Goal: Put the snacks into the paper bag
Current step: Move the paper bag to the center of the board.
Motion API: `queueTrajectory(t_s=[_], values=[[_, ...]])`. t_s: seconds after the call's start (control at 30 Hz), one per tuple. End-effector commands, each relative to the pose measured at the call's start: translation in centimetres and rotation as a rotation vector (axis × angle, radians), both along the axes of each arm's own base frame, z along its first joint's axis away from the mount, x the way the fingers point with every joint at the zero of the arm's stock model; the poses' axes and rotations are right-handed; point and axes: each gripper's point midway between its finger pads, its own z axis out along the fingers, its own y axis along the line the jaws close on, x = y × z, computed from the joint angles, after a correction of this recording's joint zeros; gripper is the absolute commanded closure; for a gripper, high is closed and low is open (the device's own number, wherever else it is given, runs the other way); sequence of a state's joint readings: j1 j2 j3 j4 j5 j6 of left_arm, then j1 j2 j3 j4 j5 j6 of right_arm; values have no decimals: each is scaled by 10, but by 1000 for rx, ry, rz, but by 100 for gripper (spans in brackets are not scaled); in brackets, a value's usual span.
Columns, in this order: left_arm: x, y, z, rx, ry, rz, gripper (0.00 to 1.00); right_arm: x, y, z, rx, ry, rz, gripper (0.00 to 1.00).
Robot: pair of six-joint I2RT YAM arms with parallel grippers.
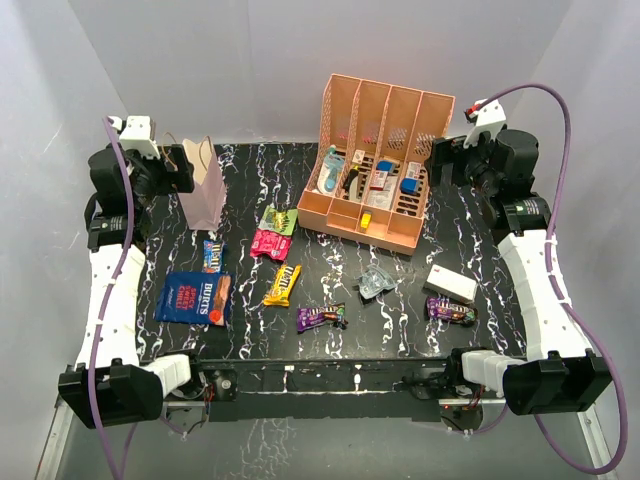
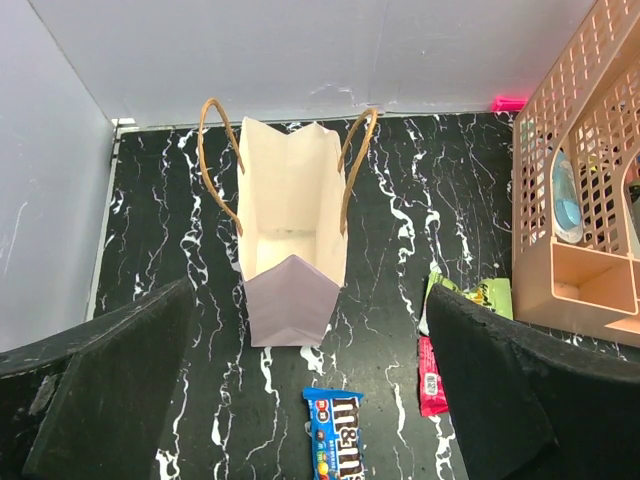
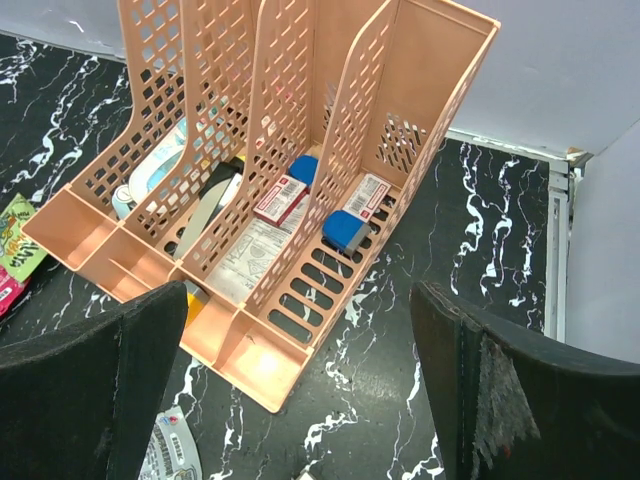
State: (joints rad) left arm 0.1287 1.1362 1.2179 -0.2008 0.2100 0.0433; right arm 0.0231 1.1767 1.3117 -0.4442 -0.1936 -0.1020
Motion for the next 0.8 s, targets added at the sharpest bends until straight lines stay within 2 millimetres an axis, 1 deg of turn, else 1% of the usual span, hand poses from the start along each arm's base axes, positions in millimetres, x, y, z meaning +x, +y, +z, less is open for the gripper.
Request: queueTrajectory(t_s=[0.0, 0.2, 0.3, 0.57, 0.77], values=[[1, -3, 5, -7, -28, -26, 2, 0, 2, 25, 6, -106, 14, 2], [0, -7, 4, 2, -19, -55, 1, 0, 4, 26, 4, -109, 24, 2], [0, -6, 3, 1, -8, -47, 2, -2, 7, 26, -10, -104, 41, 1], [3, 3, 5, 24, 20, -7, 2, -8, 14, 12, -70, -46, 92, 2], [13, 12, 6, 45, 48, 28, 2, -8, 29, 3, -79, 15, 165, 2]])
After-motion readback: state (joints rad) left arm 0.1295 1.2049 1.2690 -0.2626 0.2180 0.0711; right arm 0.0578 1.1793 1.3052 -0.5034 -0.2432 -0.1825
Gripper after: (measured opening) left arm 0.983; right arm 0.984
